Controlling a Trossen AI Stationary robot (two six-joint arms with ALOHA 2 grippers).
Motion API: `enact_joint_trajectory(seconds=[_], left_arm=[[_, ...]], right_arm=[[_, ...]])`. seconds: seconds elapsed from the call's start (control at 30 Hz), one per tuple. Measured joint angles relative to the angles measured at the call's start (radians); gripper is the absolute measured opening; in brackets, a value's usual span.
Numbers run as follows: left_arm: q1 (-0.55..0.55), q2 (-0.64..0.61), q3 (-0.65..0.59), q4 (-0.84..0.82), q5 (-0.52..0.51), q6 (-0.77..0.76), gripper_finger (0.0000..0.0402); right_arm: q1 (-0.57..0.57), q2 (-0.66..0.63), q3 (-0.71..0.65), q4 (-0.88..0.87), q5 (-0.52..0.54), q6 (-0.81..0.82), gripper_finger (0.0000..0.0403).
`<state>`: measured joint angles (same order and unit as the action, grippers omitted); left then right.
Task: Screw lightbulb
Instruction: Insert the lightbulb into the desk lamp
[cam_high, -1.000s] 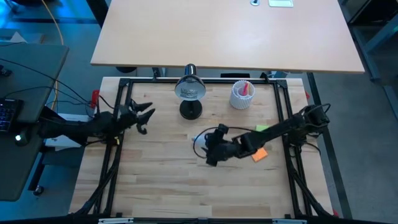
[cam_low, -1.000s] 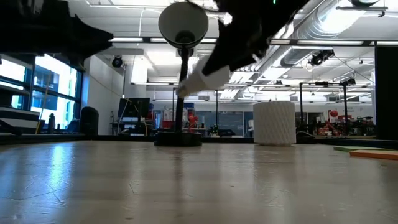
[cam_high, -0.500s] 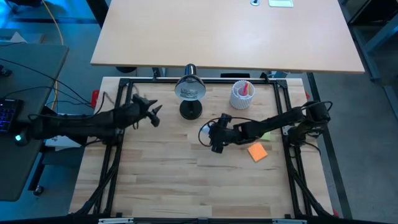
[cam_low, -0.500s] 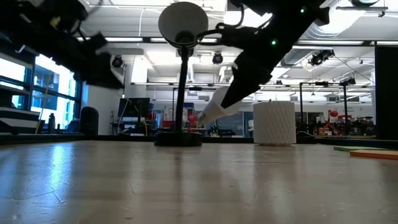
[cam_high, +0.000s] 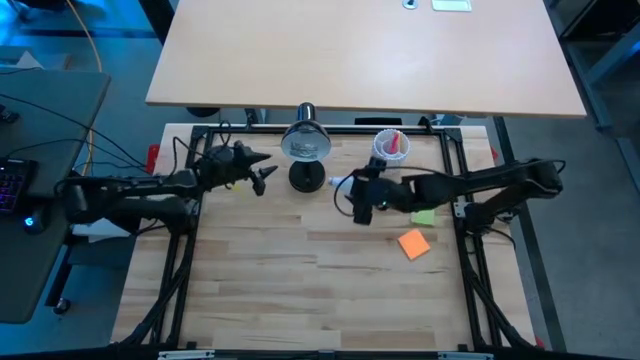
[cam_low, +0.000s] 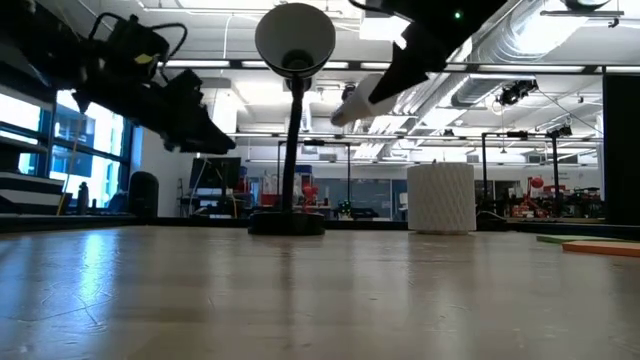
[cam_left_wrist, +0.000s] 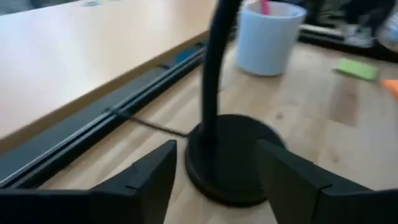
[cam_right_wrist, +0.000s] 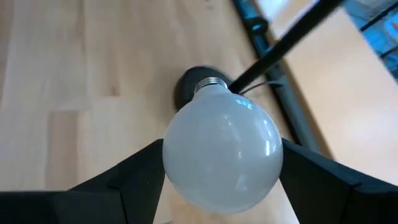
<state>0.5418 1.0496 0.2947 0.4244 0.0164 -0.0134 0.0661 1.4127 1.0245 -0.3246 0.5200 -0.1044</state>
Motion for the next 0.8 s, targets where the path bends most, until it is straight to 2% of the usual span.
enact_joint_trajectory(seconds=[0.13, 0.3, 0.43, 0.53, 0.7, 0.8], left_arm=[[0.092, 0.154, 0.013, 0.133, 0.186, 0.072, 0.024], [0.18, 0.376, 0.084, 0.362, 0.335, 0.119, 0.0249], [0.2, 0.536, 0.187, 0.503, 0.427, 0.124, 0.0249], [0.194, 0.623, 0.273, 0.526, 0.477, 0.135, 0.0249], [0.163, 0.723, 0.381, 0.525, 0.483, 0.117, 0.0249], [0.139, 0.759, 0.416, 0.516, 0.547, 0.112, 0.0248]], right_arm=[[-0.001, -0.032, 0.0, 0.0, -0.009, 0.041, 0.0281], [0.026, -0.035, 0.0, 0.001, -0.028, 0.063, 0.0281], [0.04, -0.035, 0.0, 0.008, -0.027, 0.117, 0.0281], [0.058, -0.035, 0.0, 0.008, -0.019, 0.152, 0.0281], [0.103, -0.035, 0.0, 0.007, -0.002, 0.201, 0.0281], [0.134, -0.035, 0.0, 0.005, 0.031, 0.22, 0.0281]])
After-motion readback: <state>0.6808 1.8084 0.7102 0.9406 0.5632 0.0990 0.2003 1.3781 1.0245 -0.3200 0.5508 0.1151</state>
